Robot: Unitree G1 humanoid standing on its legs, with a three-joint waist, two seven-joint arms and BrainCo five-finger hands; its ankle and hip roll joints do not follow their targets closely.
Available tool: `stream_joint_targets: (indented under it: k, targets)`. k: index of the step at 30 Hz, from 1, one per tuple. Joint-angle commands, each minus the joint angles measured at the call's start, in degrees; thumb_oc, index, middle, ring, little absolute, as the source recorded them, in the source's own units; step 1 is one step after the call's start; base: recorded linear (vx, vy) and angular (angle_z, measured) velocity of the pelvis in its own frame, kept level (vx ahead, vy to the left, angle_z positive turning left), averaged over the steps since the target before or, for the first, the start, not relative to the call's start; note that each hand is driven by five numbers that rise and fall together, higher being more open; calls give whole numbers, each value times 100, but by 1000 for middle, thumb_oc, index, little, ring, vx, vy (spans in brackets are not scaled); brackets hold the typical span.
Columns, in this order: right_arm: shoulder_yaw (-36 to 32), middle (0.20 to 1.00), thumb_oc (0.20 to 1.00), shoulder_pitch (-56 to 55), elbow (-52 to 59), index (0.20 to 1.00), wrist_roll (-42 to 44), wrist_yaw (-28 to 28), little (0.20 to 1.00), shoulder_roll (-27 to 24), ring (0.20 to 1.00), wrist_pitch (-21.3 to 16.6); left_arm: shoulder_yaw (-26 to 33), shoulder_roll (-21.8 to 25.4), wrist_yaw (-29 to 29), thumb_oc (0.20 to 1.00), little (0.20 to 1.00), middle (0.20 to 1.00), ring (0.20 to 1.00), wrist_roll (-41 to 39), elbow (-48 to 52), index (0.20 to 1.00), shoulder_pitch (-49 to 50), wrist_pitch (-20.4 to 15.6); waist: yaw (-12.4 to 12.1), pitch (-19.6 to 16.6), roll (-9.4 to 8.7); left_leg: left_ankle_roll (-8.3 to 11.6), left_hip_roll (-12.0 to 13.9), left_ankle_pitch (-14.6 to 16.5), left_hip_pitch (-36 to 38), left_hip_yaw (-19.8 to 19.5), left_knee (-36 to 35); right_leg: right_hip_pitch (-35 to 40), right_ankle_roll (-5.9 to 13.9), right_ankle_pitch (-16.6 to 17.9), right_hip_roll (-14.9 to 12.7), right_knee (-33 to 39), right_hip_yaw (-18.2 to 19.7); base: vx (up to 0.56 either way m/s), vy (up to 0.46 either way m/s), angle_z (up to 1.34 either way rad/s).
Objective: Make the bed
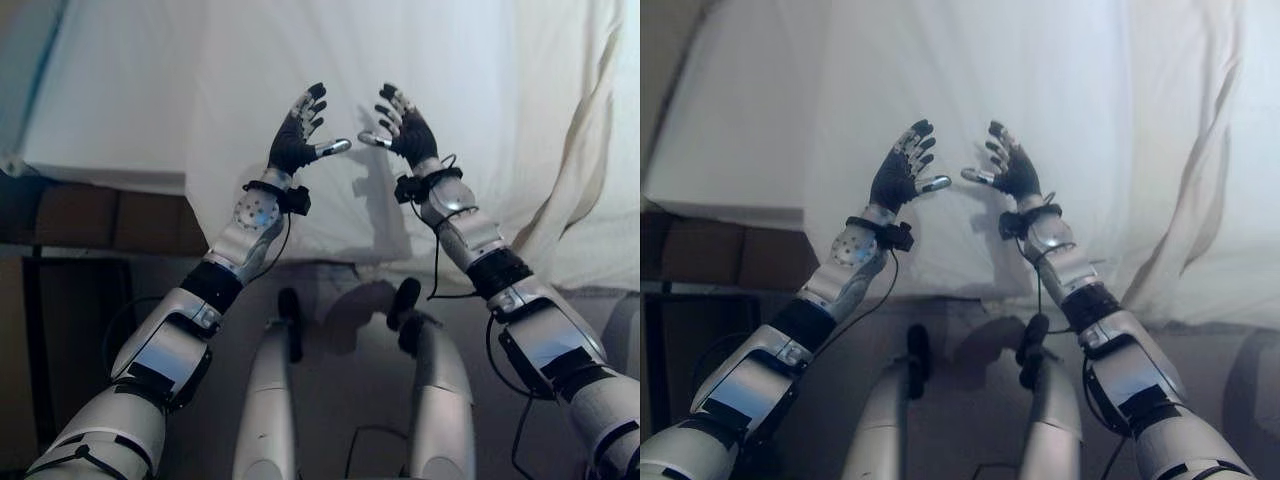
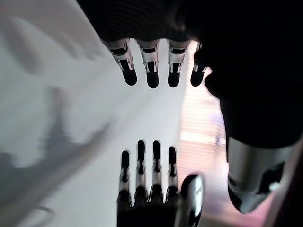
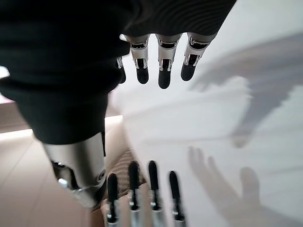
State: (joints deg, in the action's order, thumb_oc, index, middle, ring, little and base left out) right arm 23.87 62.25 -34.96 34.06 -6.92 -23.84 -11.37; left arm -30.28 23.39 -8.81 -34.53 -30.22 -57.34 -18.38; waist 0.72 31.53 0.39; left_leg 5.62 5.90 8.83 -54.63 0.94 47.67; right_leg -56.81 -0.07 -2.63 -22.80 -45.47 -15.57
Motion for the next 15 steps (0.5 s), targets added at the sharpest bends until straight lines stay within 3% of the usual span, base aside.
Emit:
stream_joint_targets:
  k: [1, 6, 8, 10, 11, 15]
  targets:
    - [204, 1000, 1000, 542, 123, 1000, 319, -63, 1000, 57, 1000, -511, 80, -95, -143, 1000, 1000, 1000, 1000, -369, 150, 1000, -564, -431, 49, -174, -1, -248, -208, 380, -263, -8, 391, -236, 778, -523, -17, -500, 401, -22, -61, 2]
    - [429, 1000, 1000, 1114, -611, 1000, 271, -138, 1000, -208, 1000, -420, 93, 166, -345, 1000, 1000, 1000, 1000, -473, -372, 1000, -985, -461, 12, -174, -21, -323, -123, 657, -1309, -204, 1401, -1275, 615, -843, -112, -1550, 698, 19, -27, 0]
    - [298, 1000, 1000, 1247, -1321, 1000, 291, -399, 1000, -539, 1000, -375, 182, 570, -500, 1000, 1000, 1000, 1000, -563, -983, 1000, -1058, -406, -16, -174, -37, -380, -86, 886, -1847, -279, 2063, -1865, 547, -1069, -150, -2207, 861, 82, 4, -12]
    - [218, 1000, 1000, 1211, -1544, 1000, 380, -440, 1000, -630, 1000, -372, 240, 756, -528, 1000, 1000, 1000, 1000, -632, -1248, 1000, -1023, -372, -22, -174, -39, -388, -88, 979, -1989, -278, 2289, -2045, 539, -1159, -162, -2447, 911, 86, 8, -21]
    - [21, 1000, 1000, 1084, -2082, 1000, 472, -541, 1000, -823, 1000, -318, 466, 1061, -548, 1000, 1000, 1000, 1000, -788, -1701, 1000, -857, -322, -21, -174, -40, -392, -99, 1148, -2208, -280, 2704, -2341, 519, -1350, -184, -2885, 1009, 108, 12, -25]
    - [-435, 1000, 1000, 602, -3061, 1000, 446, -622, 1000, -1232, 1000, -137, 1102, 1541, -580, 1000, 1000, 1000, 1000, -1028, -2528, 1000, -239, -216, -45, -174, -51, -424, -86, 1414, -2498, -261, 3374, -2666, 486, -1618, -198, -3520, 1121, 100, 6, -9]
